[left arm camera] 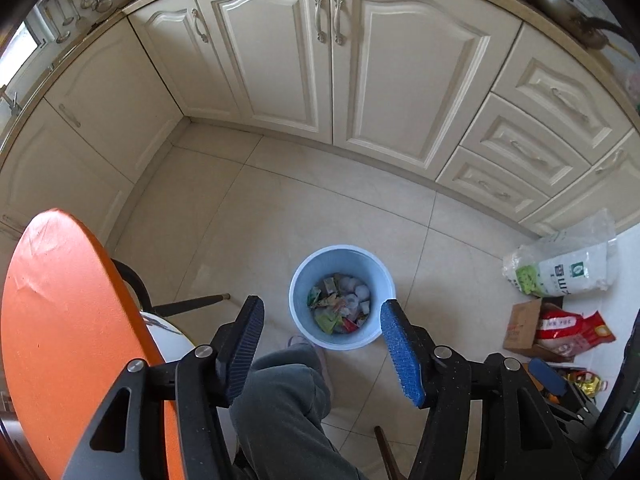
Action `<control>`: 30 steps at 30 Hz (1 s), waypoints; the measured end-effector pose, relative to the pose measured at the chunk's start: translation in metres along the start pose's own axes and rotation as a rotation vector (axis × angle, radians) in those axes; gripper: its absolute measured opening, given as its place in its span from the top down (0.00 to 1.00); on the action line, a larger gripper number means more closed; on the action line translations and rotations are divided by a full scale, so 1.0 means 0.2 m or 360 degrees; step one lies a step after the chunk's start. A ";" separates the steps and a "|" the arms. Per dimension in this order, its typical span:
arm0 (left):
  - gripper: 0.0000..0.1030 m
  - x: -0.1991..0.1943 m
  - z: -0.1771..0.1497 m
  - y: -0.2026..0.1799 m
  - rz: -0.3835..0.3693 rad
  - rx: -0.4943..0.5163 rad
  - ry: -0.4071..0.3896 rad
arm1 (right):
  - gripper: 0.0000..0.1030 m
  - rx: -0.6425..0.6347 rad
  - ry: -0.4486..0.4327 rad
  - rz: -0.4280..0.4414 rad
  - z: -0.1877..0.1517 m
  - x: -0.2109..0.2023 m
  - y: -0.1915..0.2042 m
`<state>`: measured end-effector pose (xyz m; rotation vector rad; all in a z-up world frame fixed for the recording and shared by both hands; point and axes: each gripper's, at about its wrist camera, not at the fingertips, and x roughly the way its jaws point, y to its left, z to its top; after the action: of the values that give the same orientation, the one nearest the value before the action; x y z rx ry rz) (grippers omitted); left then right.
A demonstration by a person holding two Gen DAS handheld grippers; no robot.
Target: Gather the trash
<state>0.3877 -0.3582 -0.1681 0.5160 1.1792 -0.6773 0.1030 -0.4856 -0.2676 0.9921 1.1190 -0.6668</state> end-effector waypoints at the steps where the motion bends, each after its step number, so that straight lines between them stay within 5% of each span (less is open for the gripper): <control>1: 0.45 -0.01 -0.01 0.01 0.0003 -0.0007 -0.0002 | 0.07 -0.0012 0.0002 0.0003 0.00 0.00 0.01; 16: 0.44 -0.34 -0.44 0.21 0.0121 -0.0203 -0.0121 | 0.07 -0.0295 -0.0076 0.0061 -0.08 -0.16 0.24; 30: 0.44 -0.66 -1.03 0.32 0.0247 -0.0690 -0.0253 | 0.07 -0.0796 -0.0201 0.0242 -0.33 -0.40 0.55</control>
<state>0.2672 -0.1444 -0.1058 0.1806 1.0828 -0.3086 0.1430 -0.3815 -0.1650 0.5888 1.0188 -0.2976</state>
